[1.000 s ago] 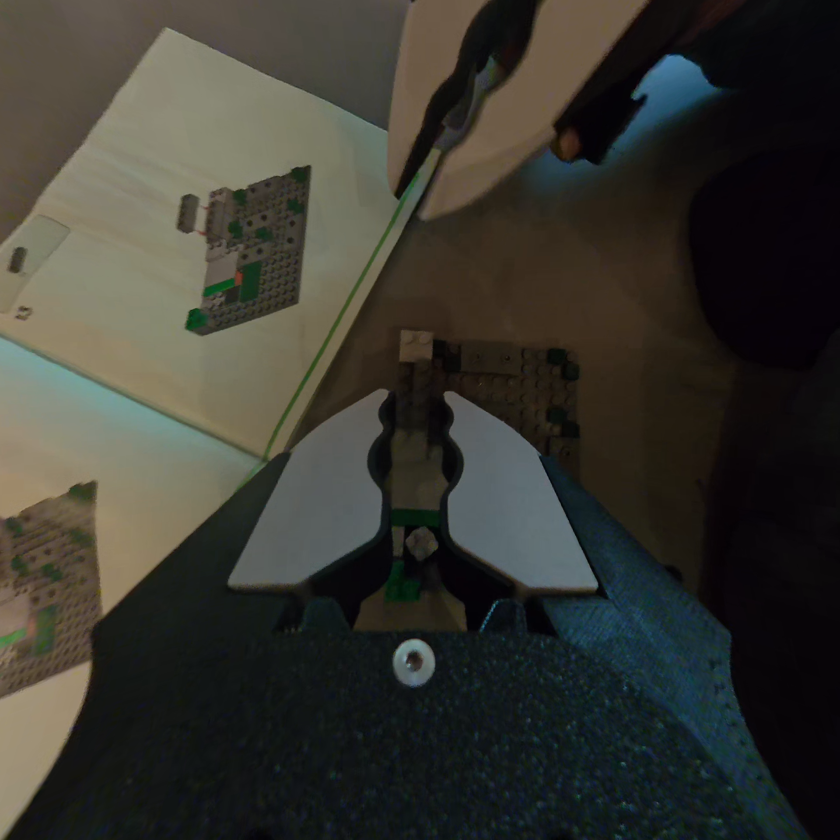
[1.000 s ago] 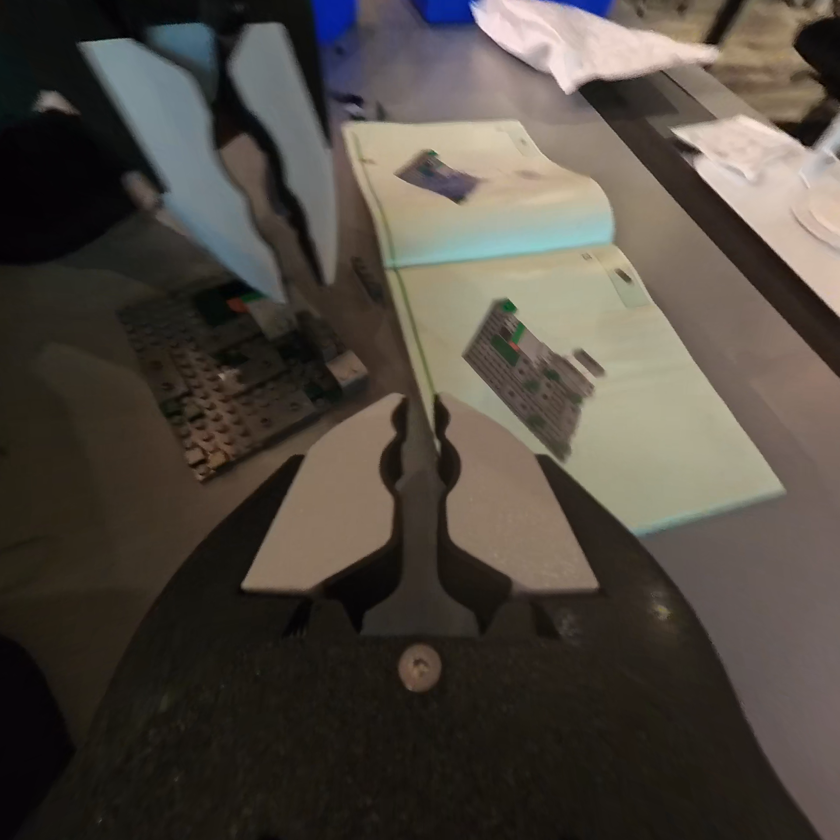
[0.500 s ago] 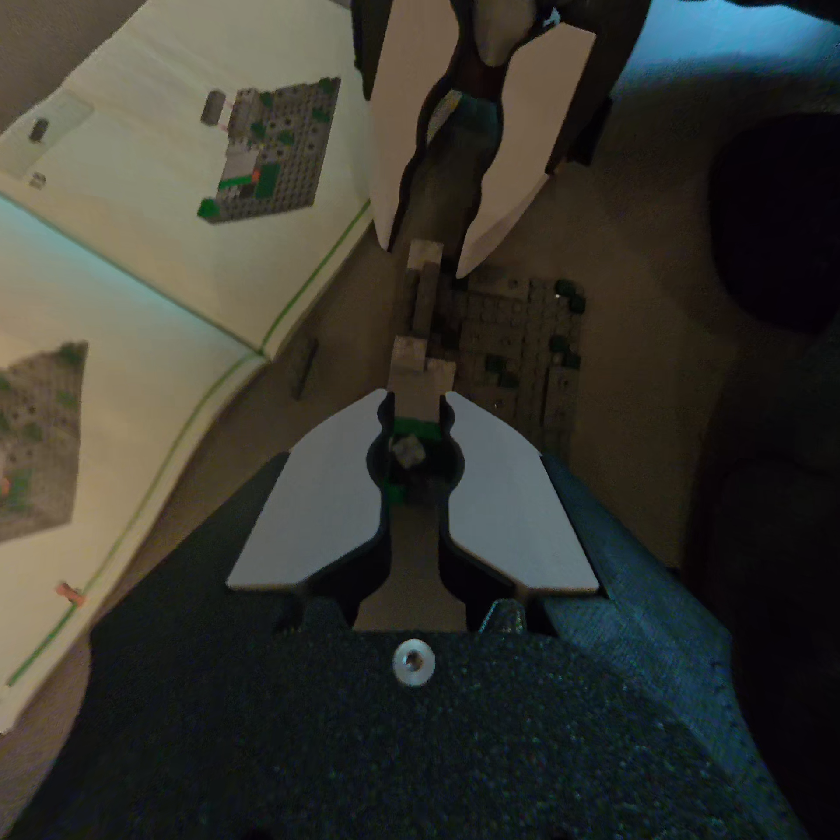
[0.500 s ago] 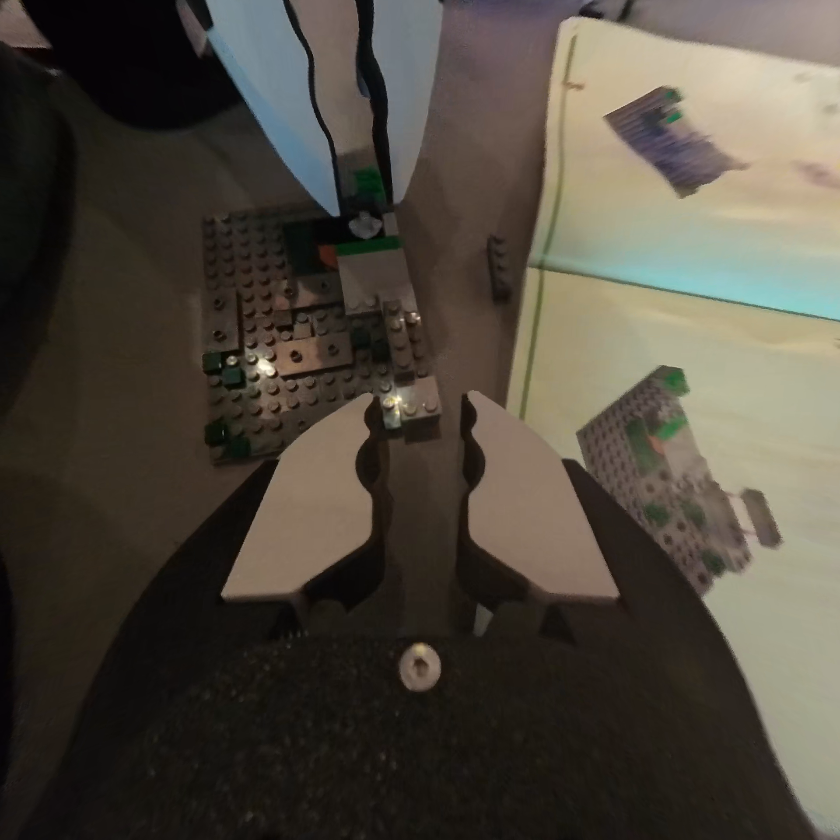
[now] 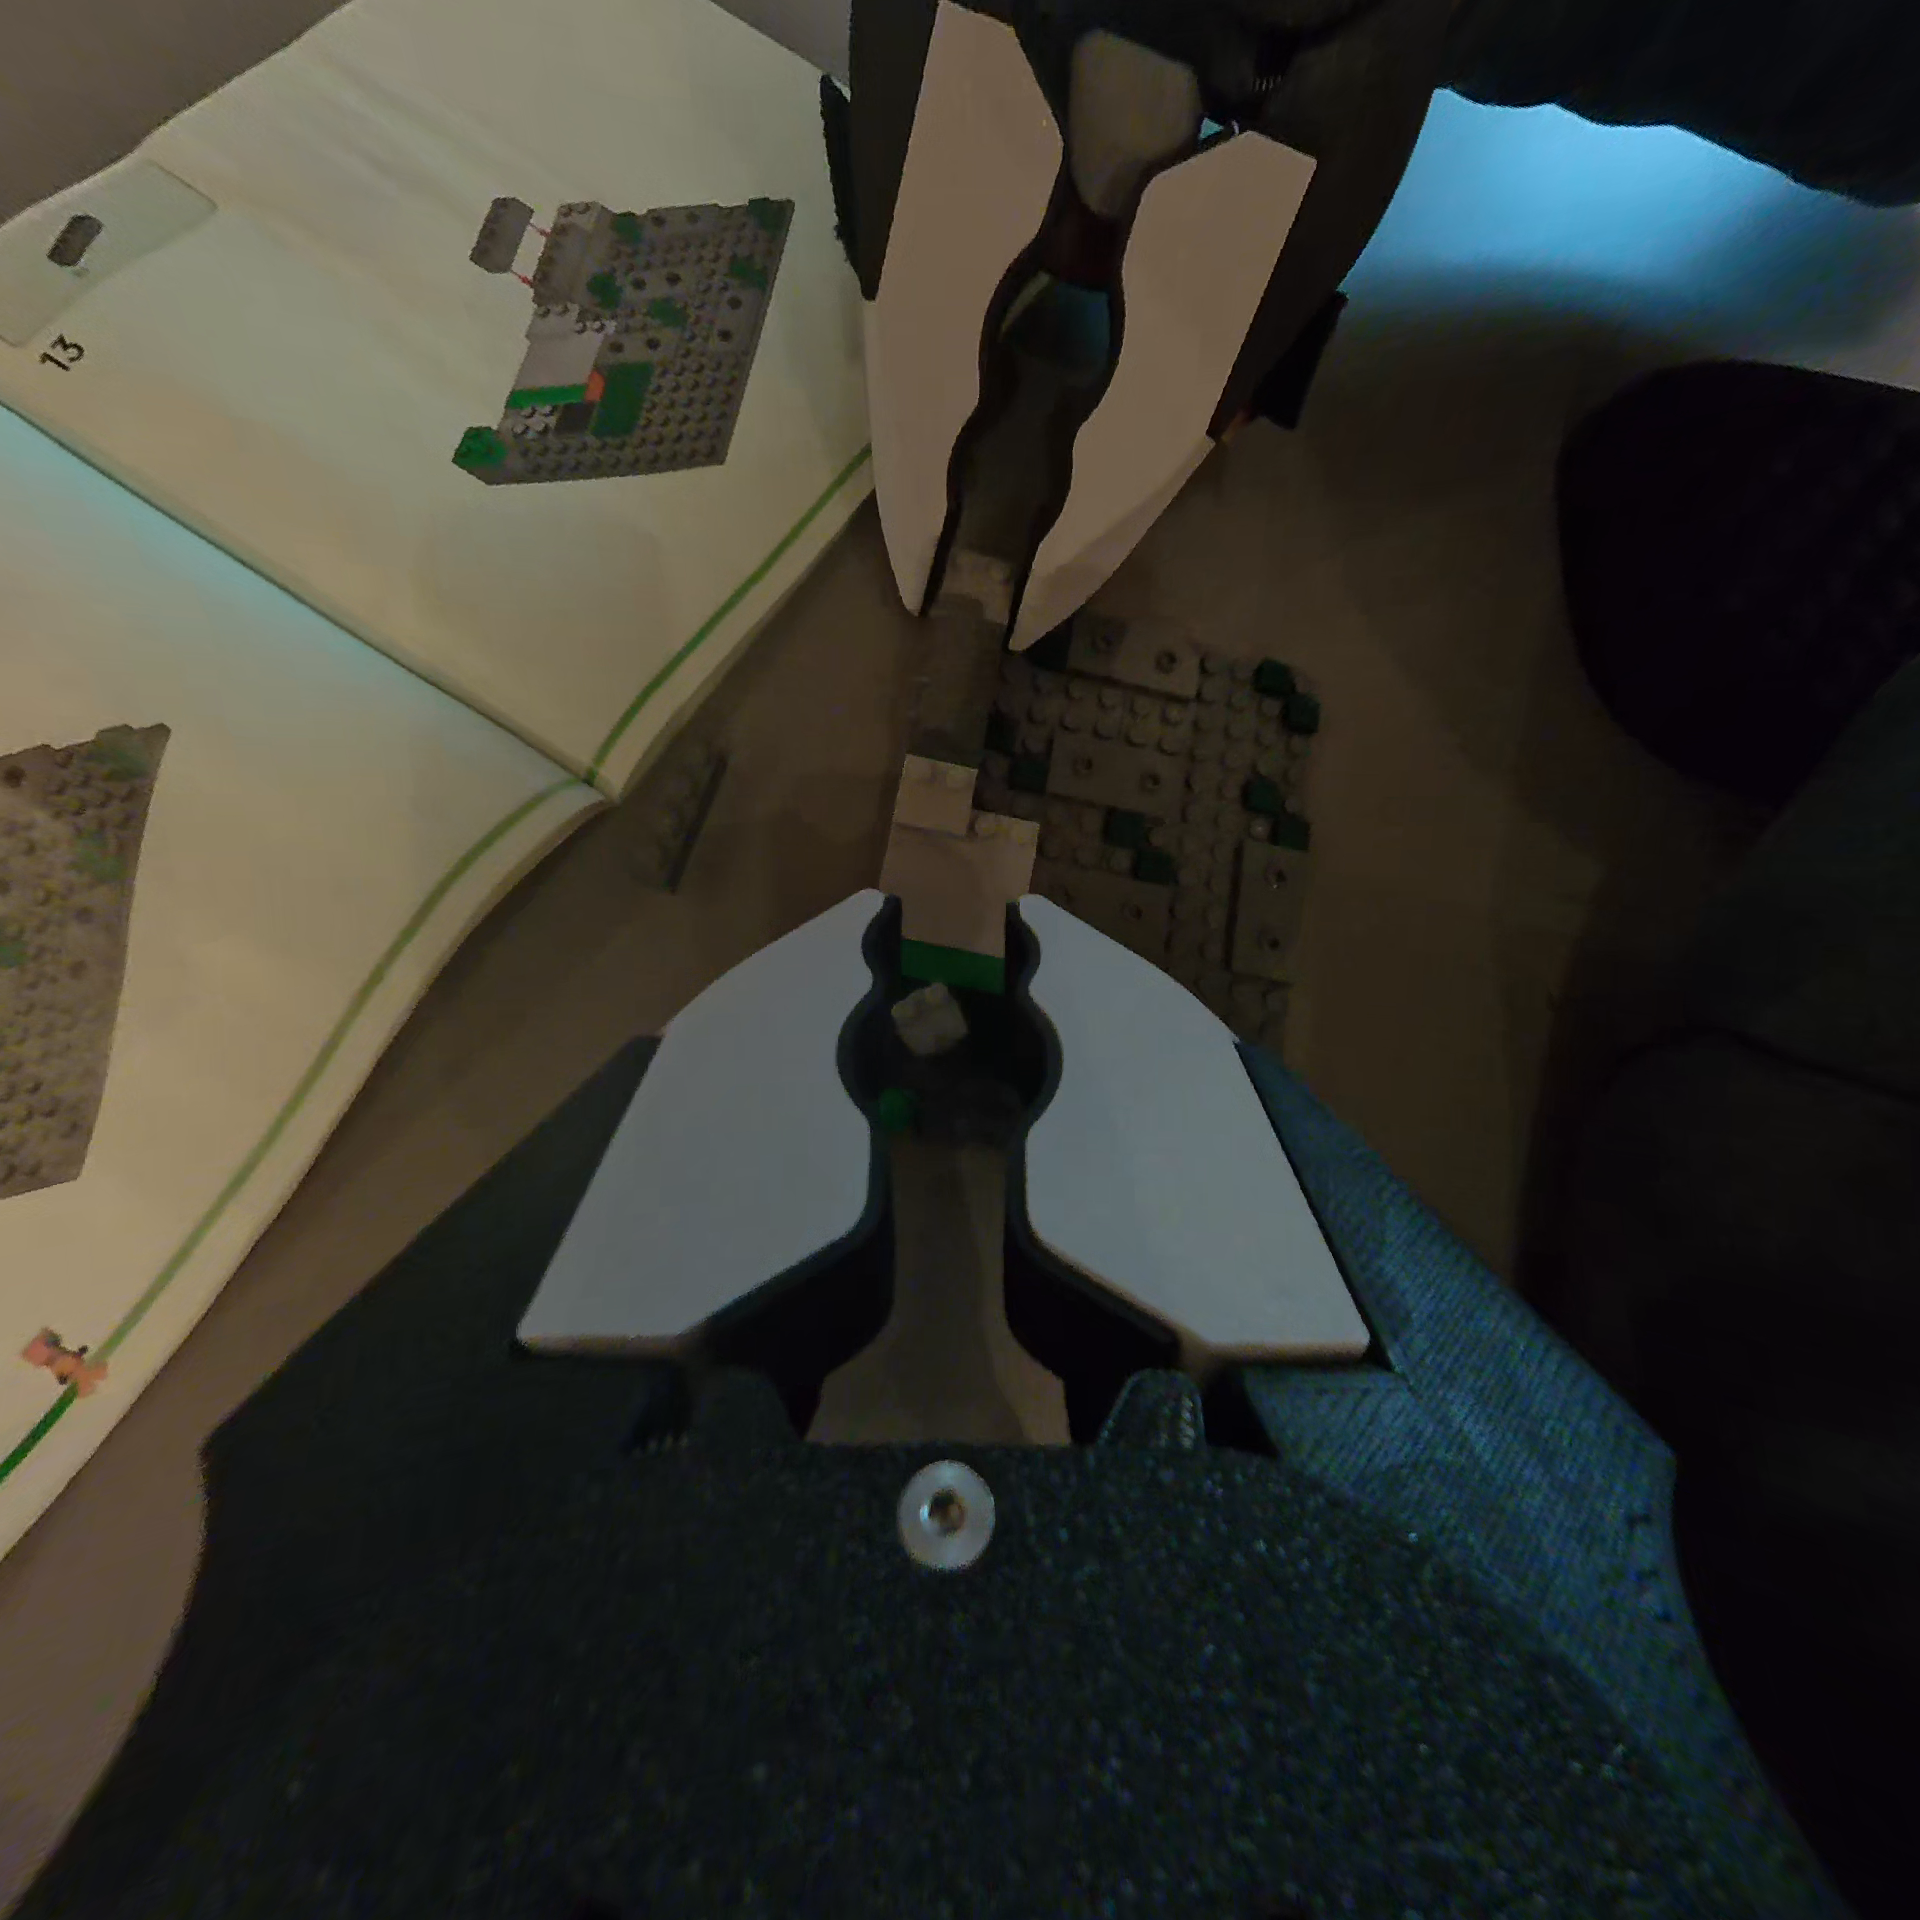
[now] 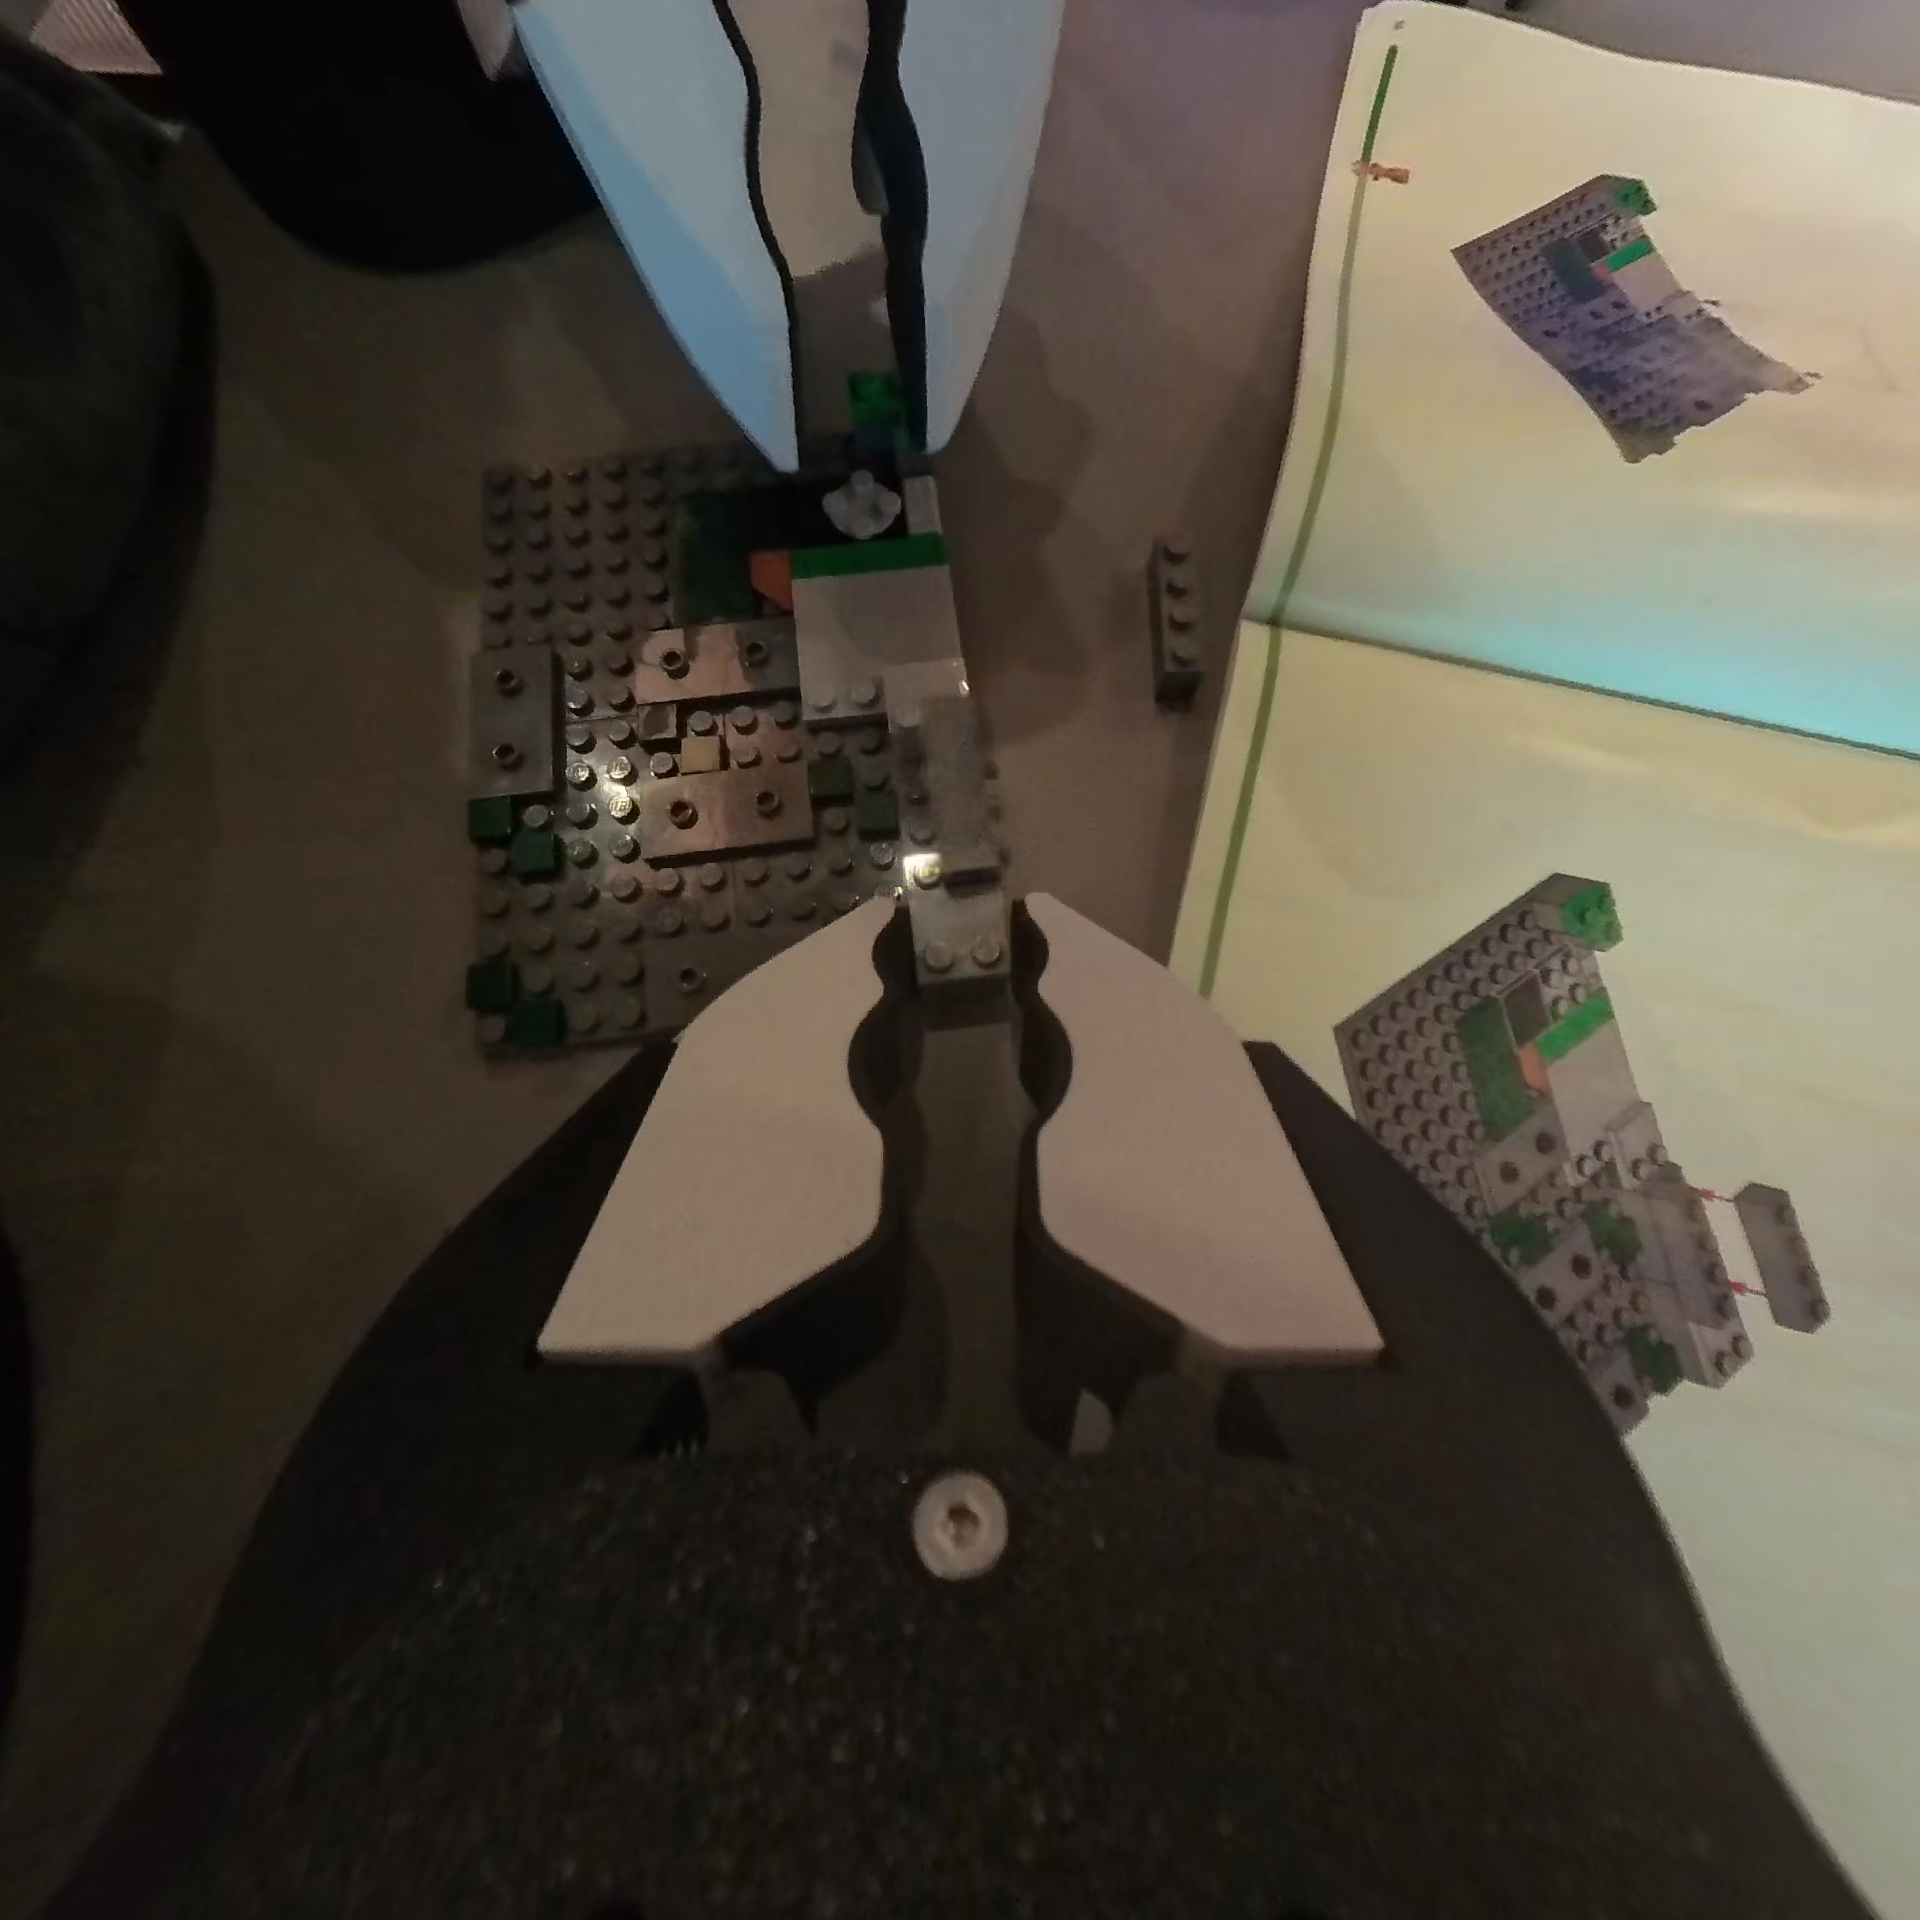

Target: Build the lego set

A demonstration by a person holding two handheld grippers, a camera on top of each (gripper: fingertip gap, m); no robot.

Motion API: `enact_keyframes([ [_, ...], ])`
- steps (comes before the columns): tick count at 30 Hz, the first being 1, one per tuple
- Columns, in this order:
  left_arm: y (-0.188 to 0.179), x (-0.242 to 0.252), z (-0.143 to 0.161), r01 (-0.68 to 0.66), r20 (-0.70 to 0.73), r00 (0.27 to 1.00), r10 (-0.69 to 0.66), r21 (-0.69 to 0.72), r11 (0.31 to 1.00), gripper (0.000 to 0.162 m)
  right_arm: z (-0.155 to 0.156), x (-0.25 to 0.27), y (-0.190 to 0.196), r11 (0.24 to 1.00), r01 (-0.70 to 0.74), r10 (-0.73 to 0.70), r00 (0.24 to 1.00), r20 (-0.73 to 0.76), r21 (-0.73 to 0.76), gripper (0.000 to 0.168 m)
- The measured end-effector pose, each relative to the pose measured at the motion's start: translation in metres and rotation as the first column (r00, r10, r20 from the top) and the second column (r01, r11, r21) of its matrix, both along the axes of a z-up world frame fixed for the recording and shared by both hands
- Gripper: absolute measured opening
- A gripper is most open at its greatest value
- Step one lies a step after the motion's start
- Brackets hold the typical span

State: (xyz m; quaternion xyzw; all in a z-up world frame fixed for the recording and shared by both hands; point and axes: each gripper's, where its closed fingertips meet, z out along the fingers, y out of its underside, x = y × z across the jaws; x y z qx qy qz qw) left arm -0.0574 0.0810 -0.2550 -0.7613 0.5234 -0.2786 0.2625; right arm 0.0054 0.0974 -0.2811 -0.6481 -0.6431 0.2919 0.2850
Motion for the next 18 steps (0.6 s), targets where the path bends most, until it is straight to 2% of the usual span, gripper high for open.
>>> enact_keyframes([
  [9,0.003,-0.005,-0.007,-0.012,-0.012,1.0,0.012,-0.002,1.0,0.019,0.001,-0.001,-0.002,1.0,-0.001,0.001,1.0,-0.005,0.008,0.018],
  [12,0.003,-0.007,-0.008,-0.01,-0.029,1.0,0.011,0.012,1.0,0.019,0.01,-0.002,-0.001,0.999,0.016,-0.017,0.999,-0.036,-0.029,0.024],
  [14,0.004,-0.008,-0.009,-0.012,-0.029,1.0,0.012,0.017,1.0,0.018,0.019,-0.006,0.009,0.994,0.082,-0.085,0.996,-0.041,-0.071,0.022],
  [18,0.006,-0.006,-0.009,-0.02,-0.016,1.0,0.021,0.025,0.999,0.018,0.013,-0.015,0.027,0.948,0.264,-0.247,0.962,0.114,-0.177,0.019],
])
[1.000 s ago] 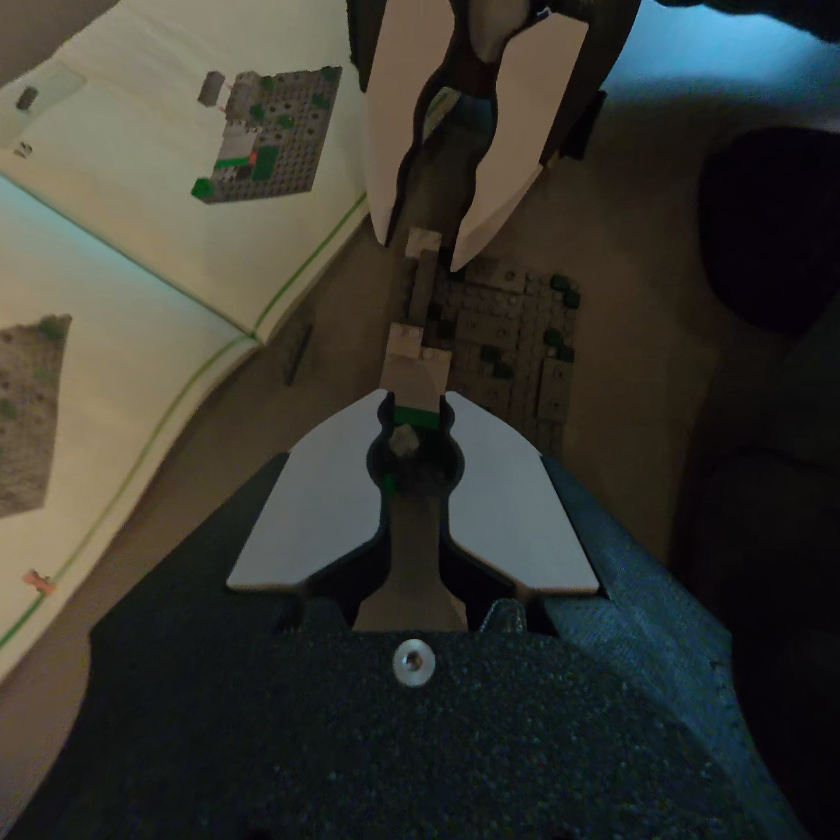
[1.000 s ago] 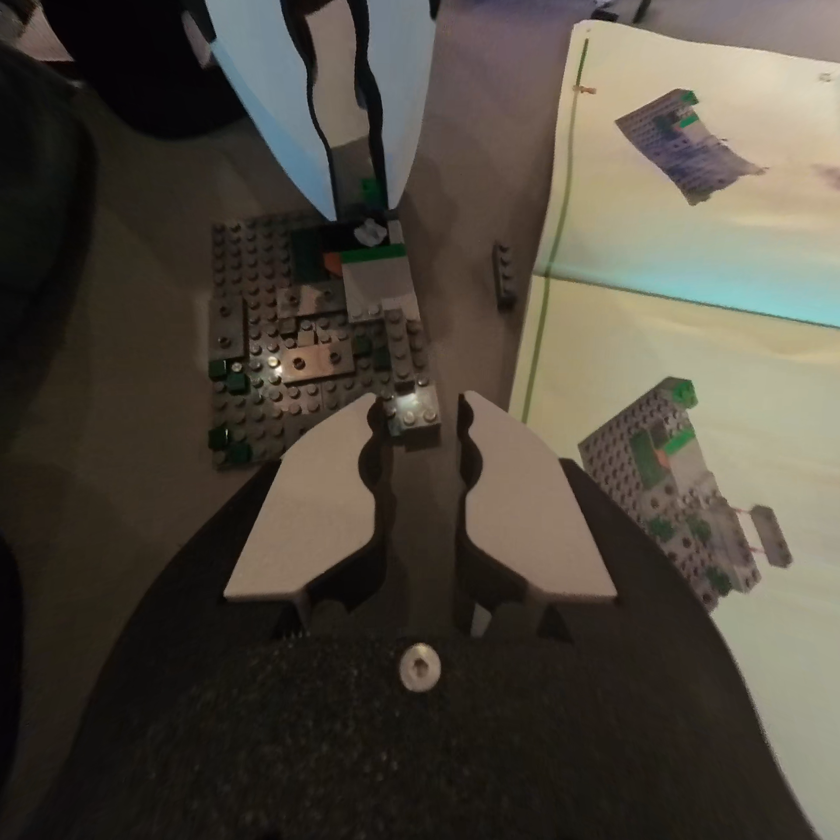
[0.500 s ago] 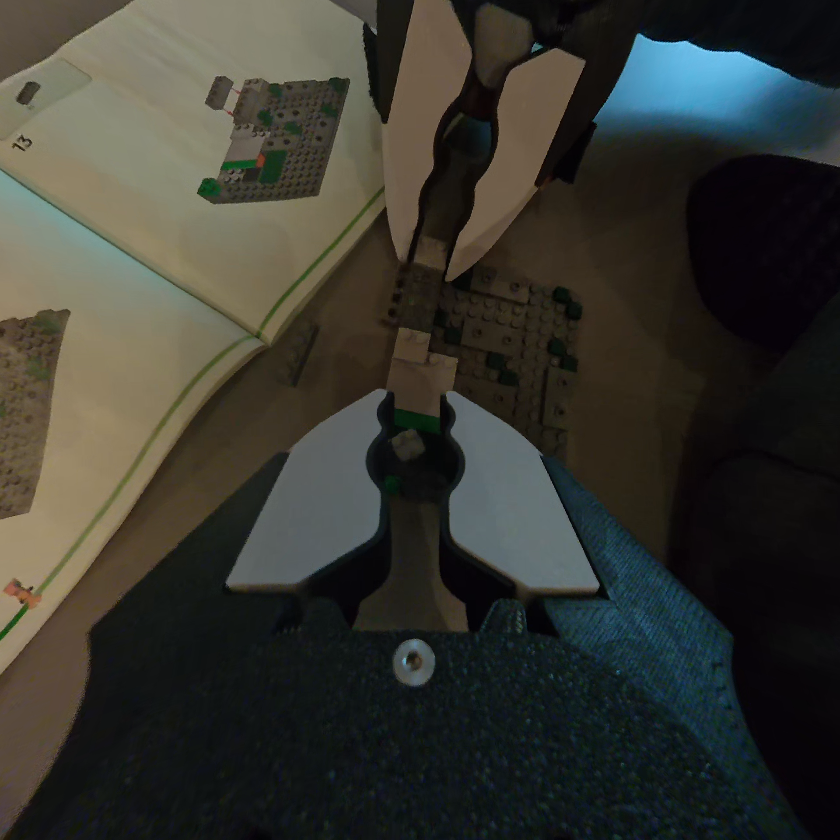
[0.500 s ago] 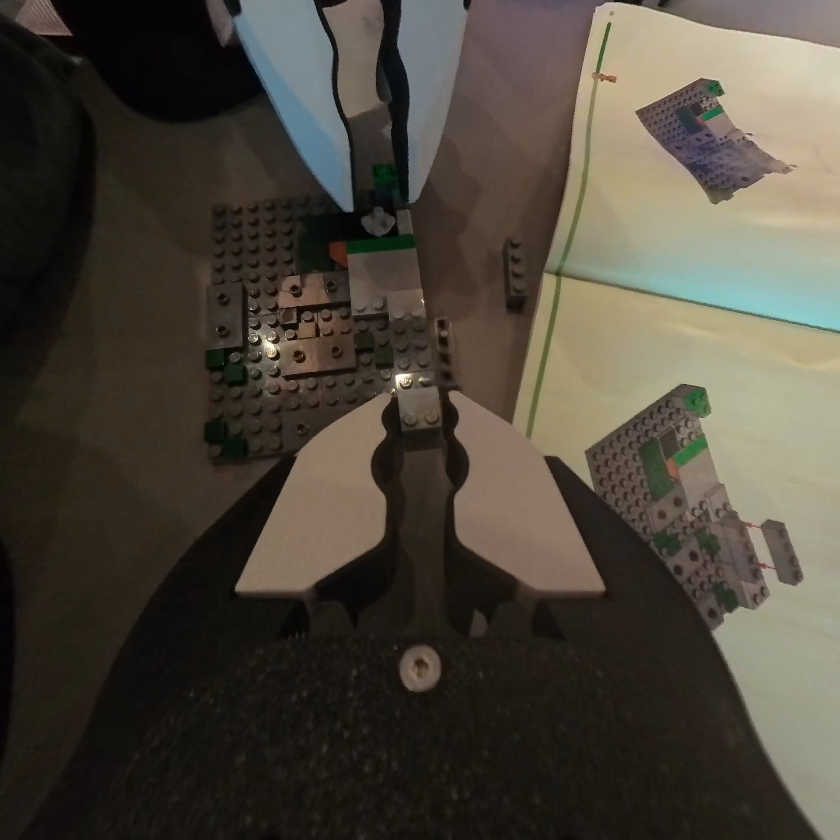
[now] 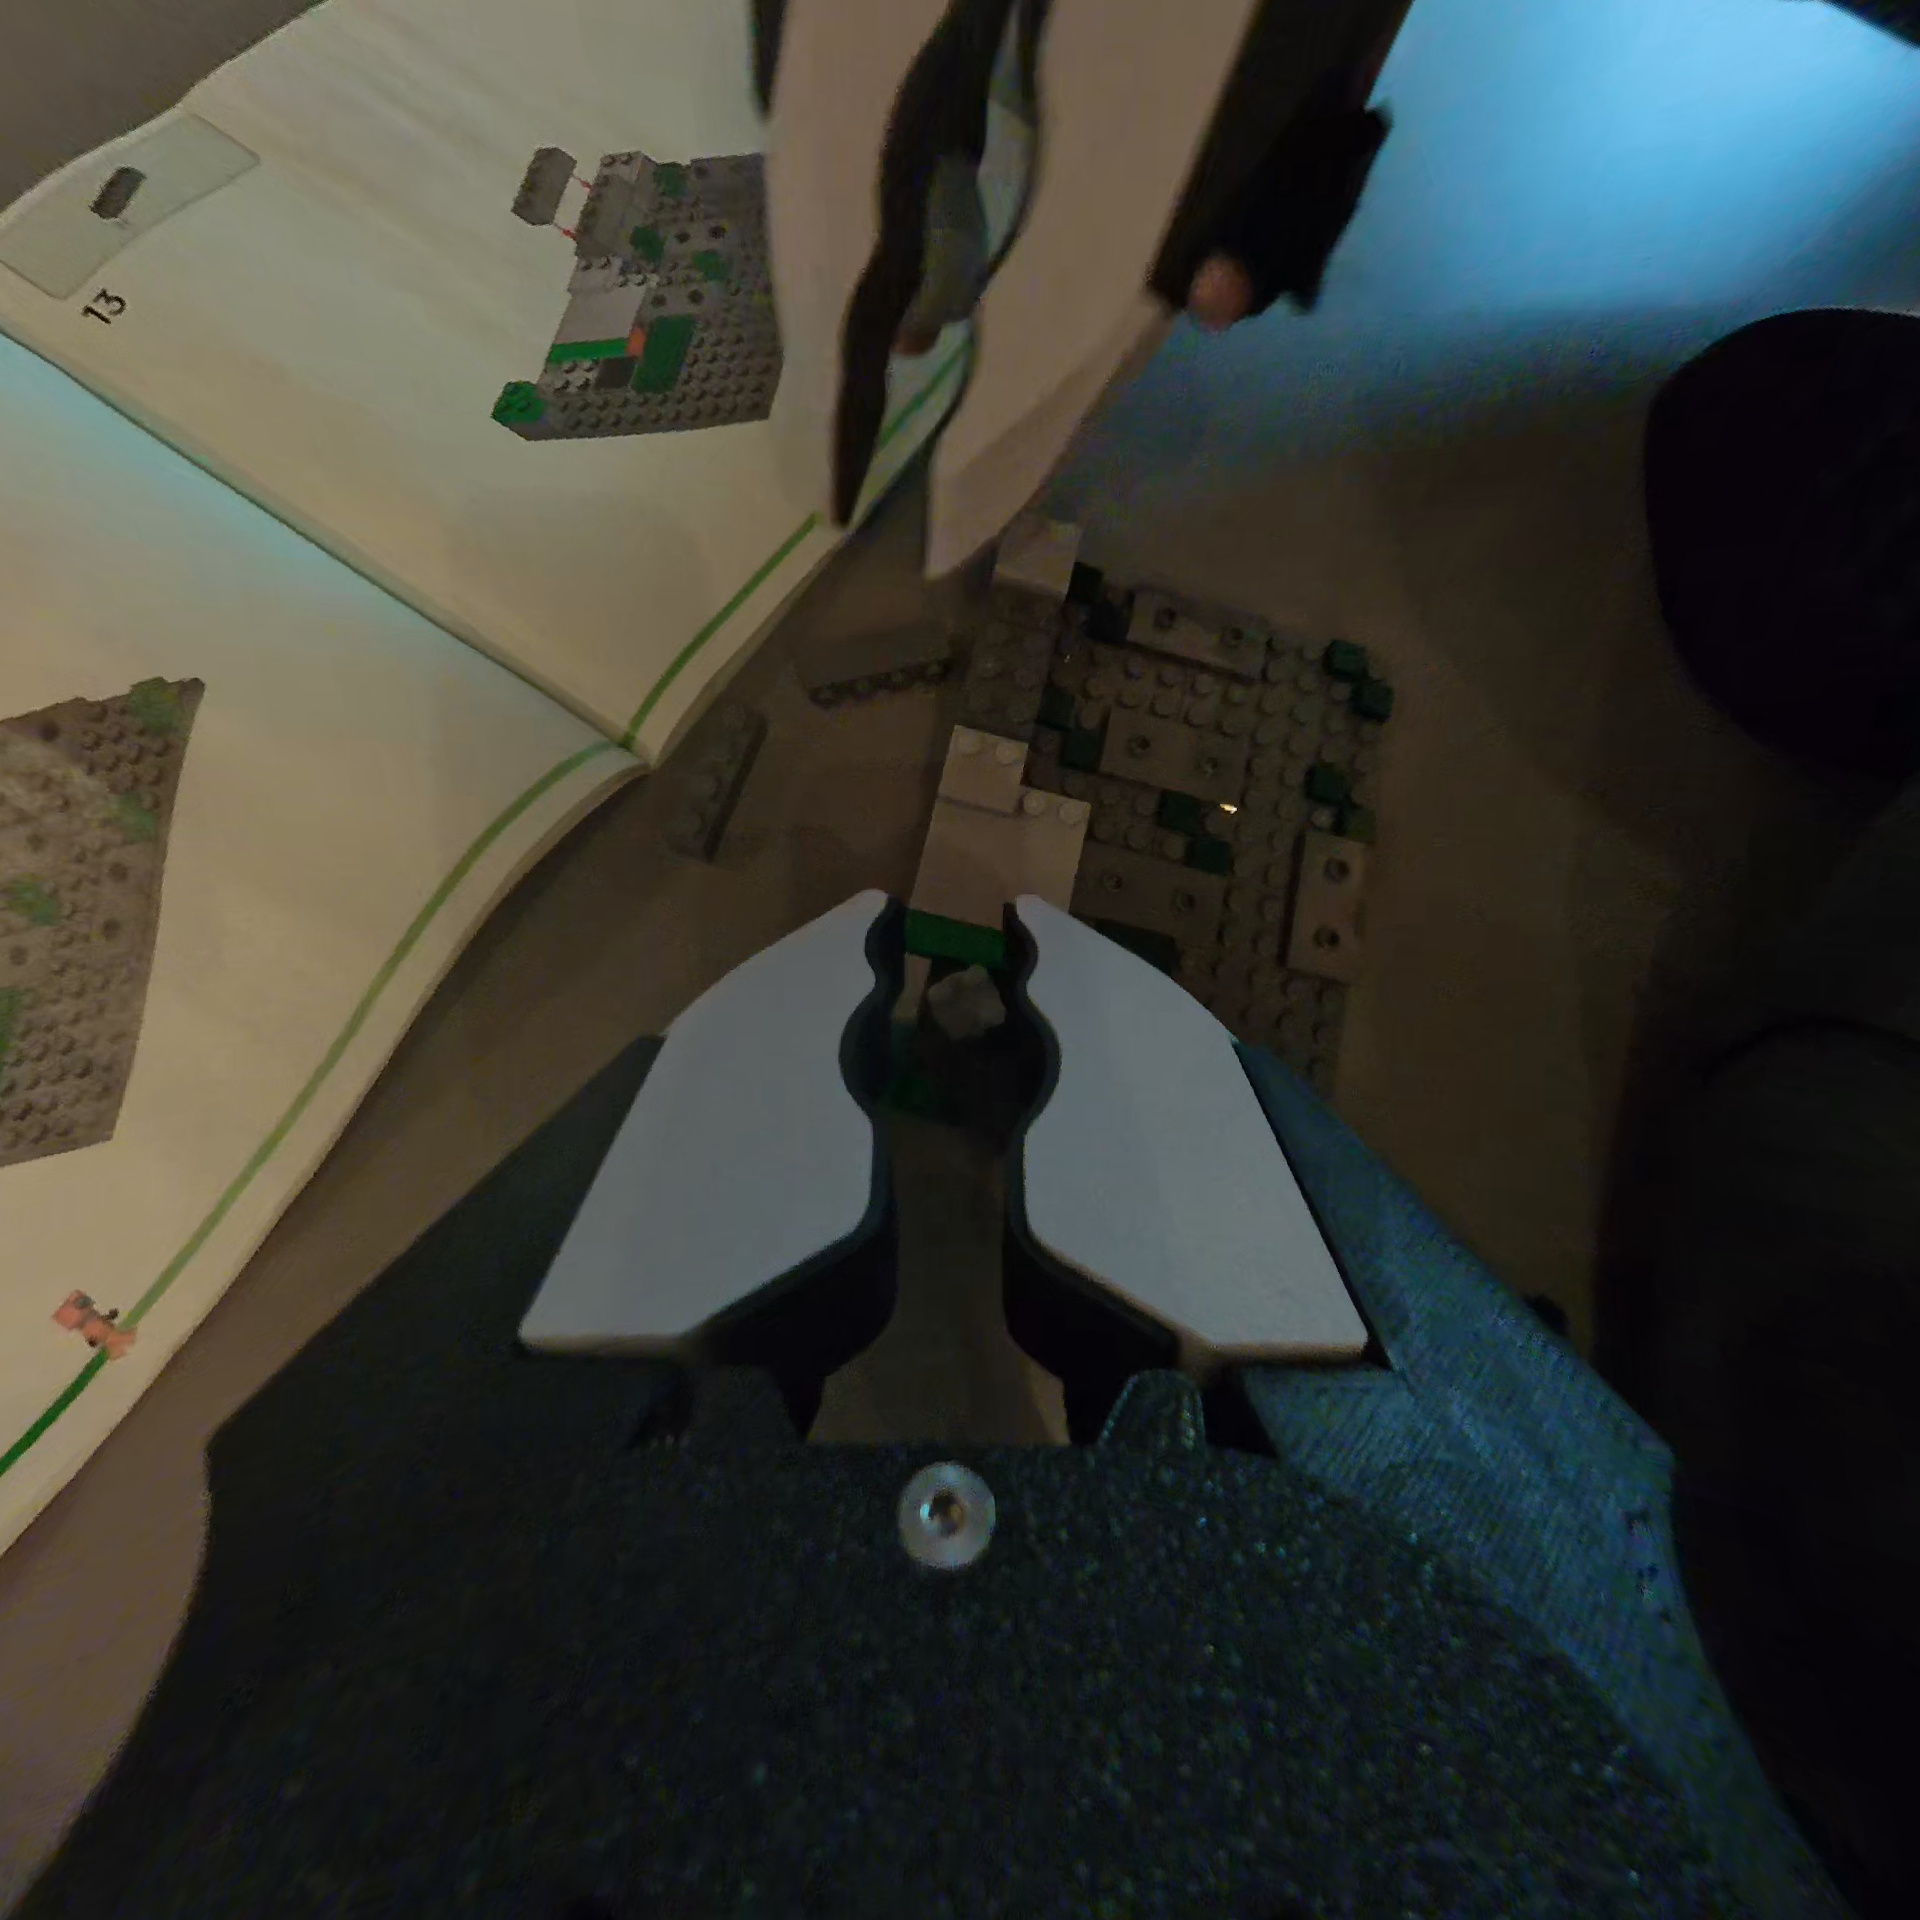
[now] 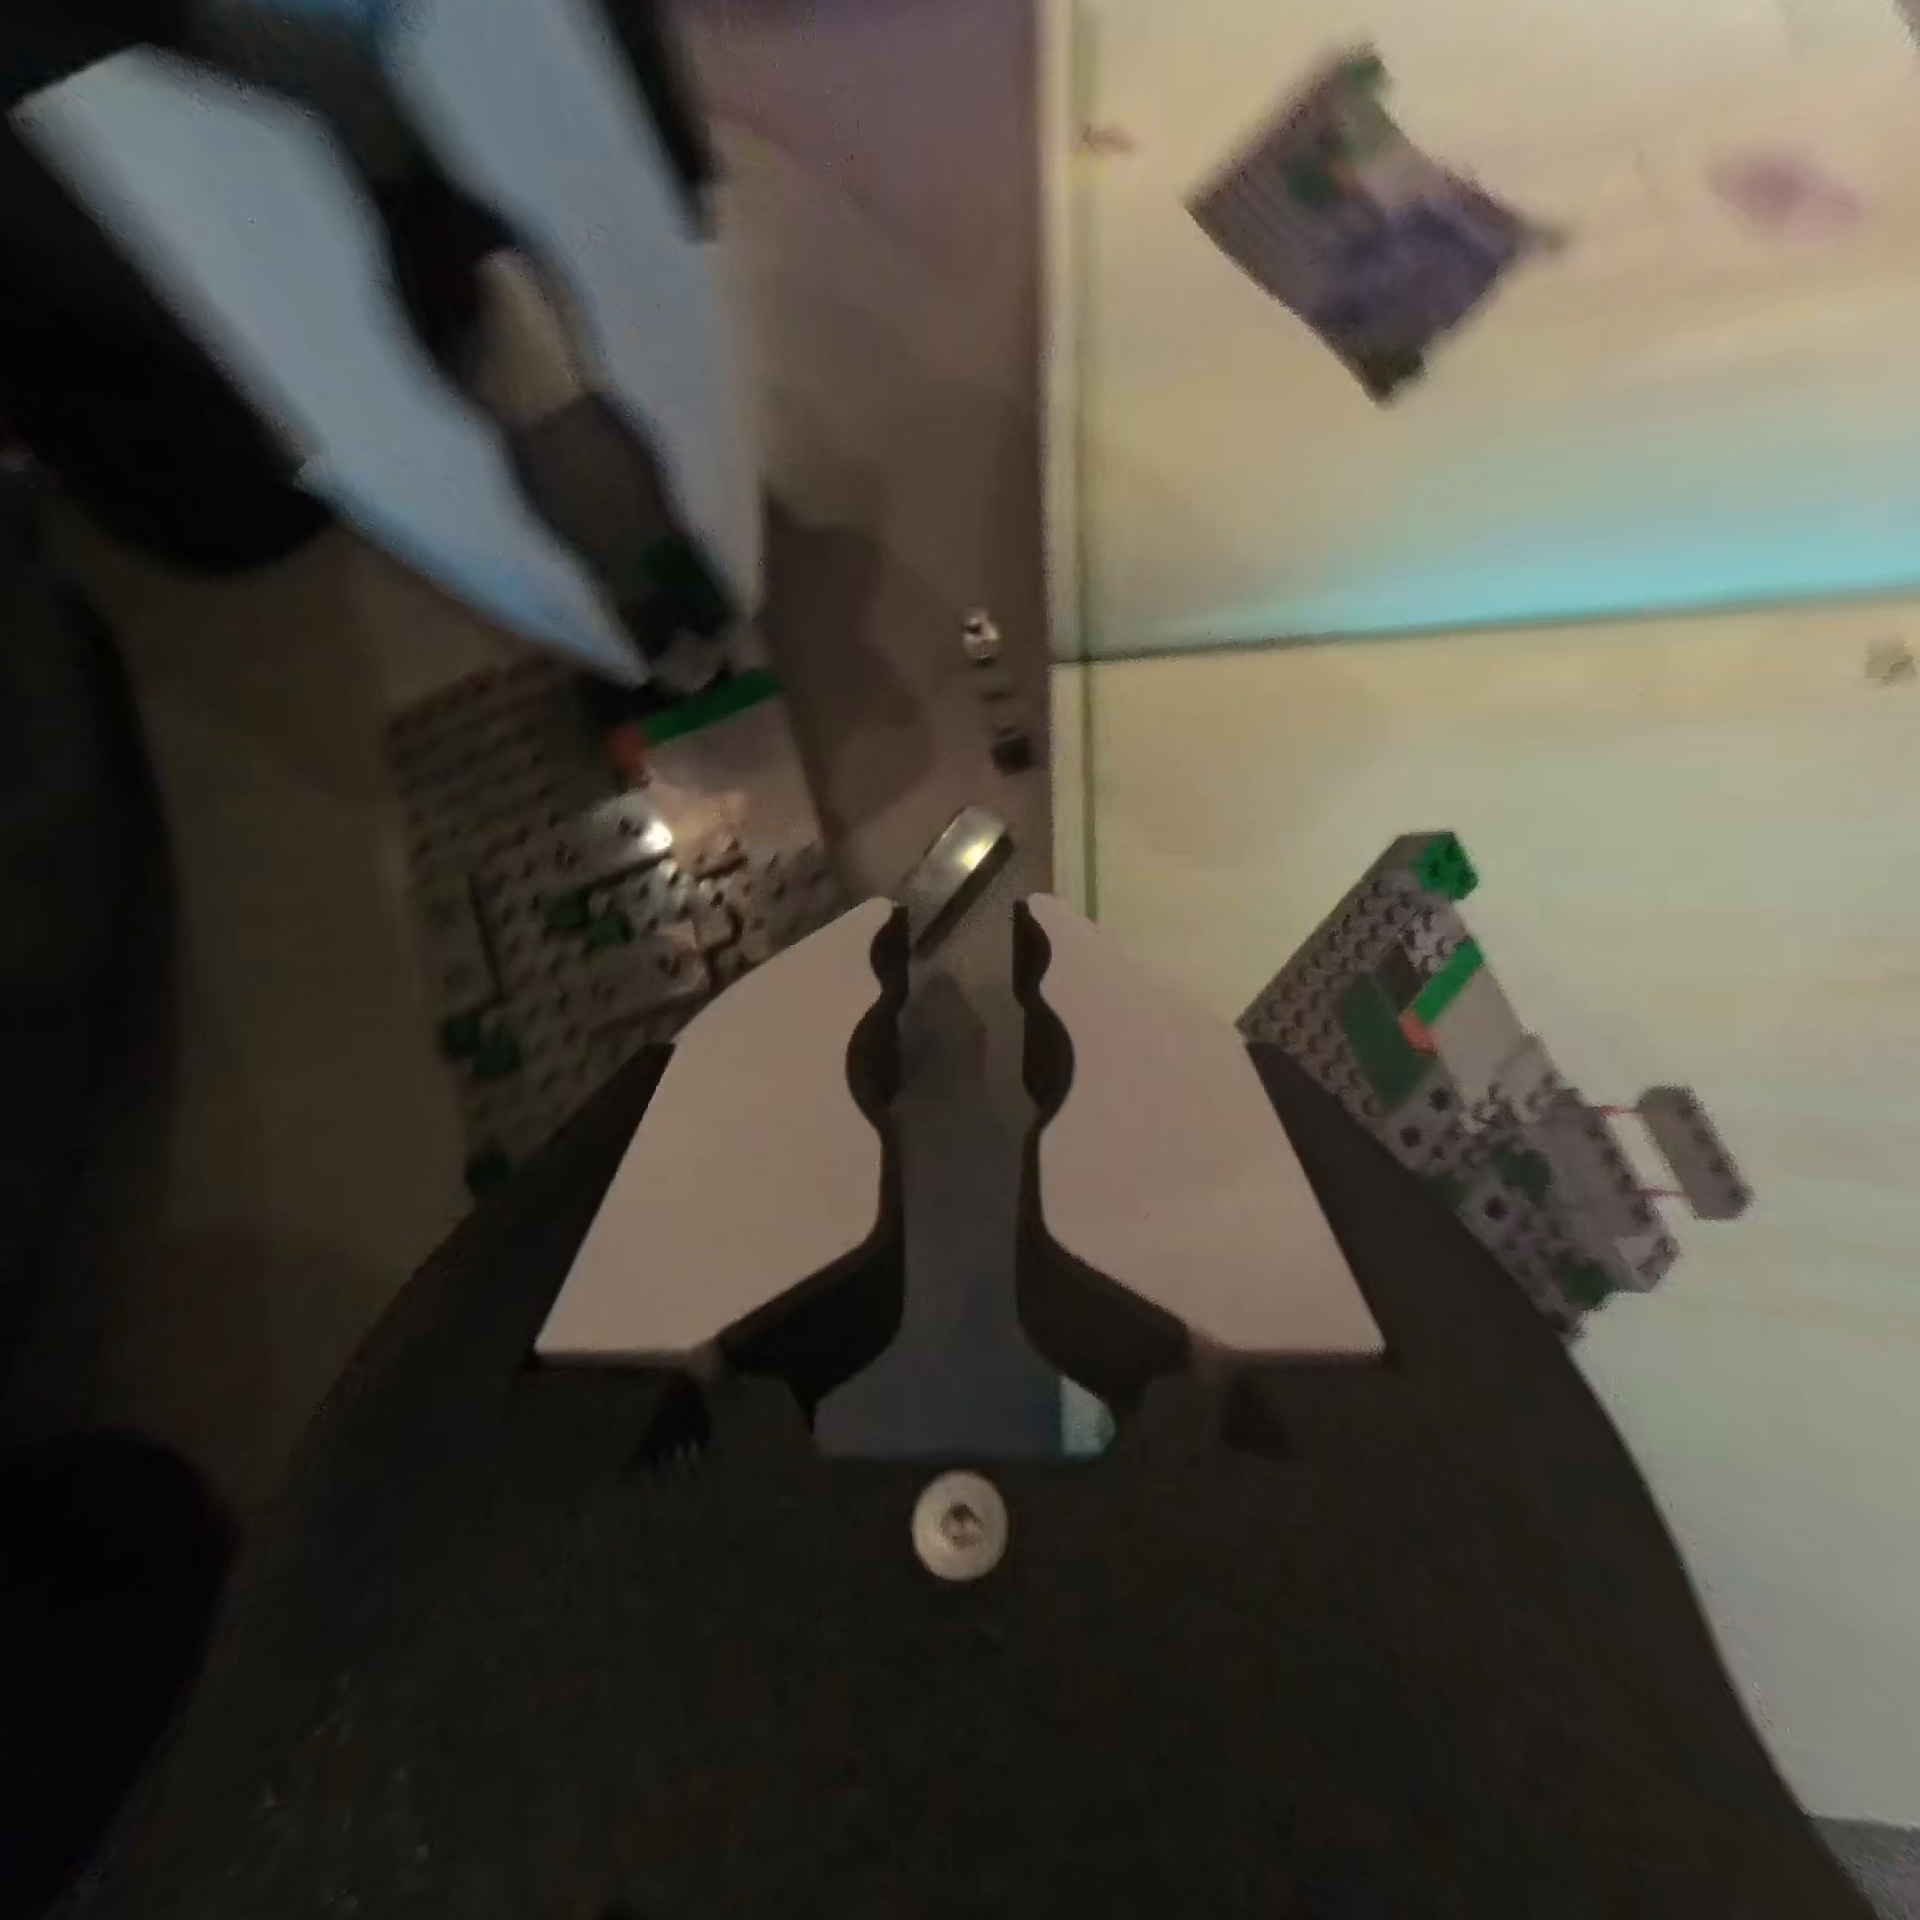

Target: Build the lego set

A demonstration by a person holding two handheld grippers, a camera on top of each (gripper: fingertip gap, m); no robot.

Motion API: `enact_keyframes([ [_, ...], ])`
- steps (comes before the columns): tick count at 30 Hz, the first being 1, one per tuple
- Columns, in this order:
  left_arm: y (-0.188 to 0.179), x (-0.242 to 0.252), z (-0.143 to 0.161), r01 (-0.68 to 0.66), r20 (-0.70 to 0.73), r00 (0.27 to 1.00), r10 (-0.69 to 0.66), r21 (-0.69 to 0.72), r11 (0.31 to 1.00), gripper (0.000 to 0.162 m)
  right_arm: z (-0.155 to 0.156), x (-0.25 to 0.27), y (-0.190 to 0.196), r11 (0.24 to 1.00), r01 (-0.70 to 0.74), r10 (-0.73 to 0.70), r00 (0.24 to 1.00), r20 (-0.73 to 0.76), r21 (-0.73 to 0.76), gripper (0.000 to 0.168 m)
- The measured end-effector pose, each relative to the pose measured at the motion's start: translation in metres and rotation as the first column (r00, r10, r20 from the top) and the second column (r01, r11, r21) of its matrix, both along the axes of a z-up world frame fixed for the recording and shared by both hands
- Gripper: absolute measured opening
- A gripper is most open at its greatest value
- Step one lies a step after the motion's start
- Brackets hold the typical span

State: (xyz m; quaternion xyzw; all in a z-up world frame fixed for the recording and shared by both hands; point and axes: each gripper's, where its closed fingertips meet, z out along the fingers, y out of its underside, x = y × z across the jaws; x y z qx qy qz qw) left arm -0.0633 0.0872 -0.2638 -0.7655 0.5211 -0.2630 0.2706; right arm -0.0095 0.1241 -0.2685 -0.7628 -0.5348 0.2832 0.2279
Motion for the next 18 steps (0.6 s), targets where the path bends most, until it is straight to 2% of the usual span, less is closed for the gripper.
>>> enact_keyframes([
  [2,0.0,-0.001,0.0,-0.003,-0.004,1.0,0.003,0.014,1.0,0.018,-0.007,-0.005,-0.001,0.998,0.037,-0.035,0.997,0.066,-0.041,0.02],
  [4,0.001,-0.004,0.002,-0.006,-0.004,1.0,0.006,0.032,0.999,0.018,-0.014,-0.007,-0.003,0.999,0.035,-0.032,0.989,0.144,-0.016,0.02],
  [11,0.0,-0.009,0.006,-0.011,0.048,0.999,0.009,0.027,1.0,0.017,-0.019,-0.011,-0.003,0.998,0.055,-0.056,0.968,0.246,0.011,0.015],
  [15,-0.001,-0.007,0.008,0.006,0.065,0.998,-0.008,0.033,0.999,0.017,-0.015,-0.01,-0.001,0.997,-0.018,0.001,0.972,0.236,0.07,0.012],
  [18,0.0,-0.003,0.01,0.008,0.095,0.995,-0.01,0.022,1.0,0.018,0.005,-0.015,-0.006,0.977,-0.13,0.096,0.976,0.196,0.168,0.011],
])
